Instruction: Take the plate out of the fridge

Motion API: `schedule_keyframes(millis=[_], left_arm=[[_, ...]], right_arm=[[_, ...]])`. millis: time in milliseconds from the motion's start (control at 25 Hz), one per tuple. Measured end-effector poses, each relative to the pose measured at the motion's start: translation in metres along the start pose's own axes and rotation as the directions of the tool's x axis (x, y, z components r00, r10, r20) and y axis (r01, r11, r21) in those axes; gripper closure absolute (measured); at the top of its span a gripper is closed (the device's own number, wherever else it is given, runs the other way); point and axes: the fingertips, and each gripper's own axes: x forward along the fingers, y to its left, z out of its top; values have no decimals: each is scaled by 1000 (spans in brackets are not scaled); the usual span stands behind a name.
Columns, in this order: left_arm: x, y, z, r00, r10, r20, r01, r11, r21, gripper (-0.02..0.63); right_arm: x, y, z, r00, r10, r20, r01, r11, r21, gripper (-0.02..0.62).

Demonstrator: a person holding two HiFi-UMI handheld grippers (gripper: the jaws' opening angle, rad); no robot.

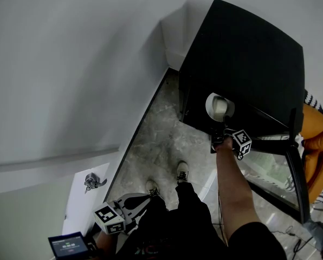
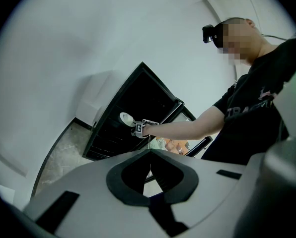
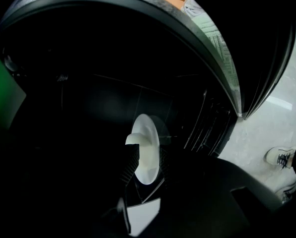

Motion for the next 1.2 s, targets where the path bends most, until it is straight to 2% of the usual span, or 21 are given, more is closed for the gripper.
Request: schedule_keyframes(millis=[80,280,320,400,720,920,1200], left_arm=[[1,-1,3,1000,-8,19,8,1000,-7,601],[2,1,5,1000,1,7,-1,1000,-5,601],[3,1,6,1000,1,9,-1,1000,-6,601],[3,0,6,1000,2,10,-2,1000,-7,601],[6,-1,6,1000,-3,7,3,1000,-7,601],[10,-7,15,998,-41,55,42,999,-22,601],[9,-7,16,997,-48,56,48,999,-8,603]], right_arm=[[1,2,-1,1000,-10,-3,10,1000,-11,466],[2,1,-2,999,-34,-7,34,999,-18,469],[2,-1,-2,999,-50,-8,50,999,-18,480],[3,-7,-3,996,-83,-15,83,996,-14,560],[-1,-9,-9,995,-92,-31,91,996,-26,563],[-15,-10,-16,997,-75,-9,75,997,-10,565],[-25,-21,-29,999,-54,4,54,998,8,565]])
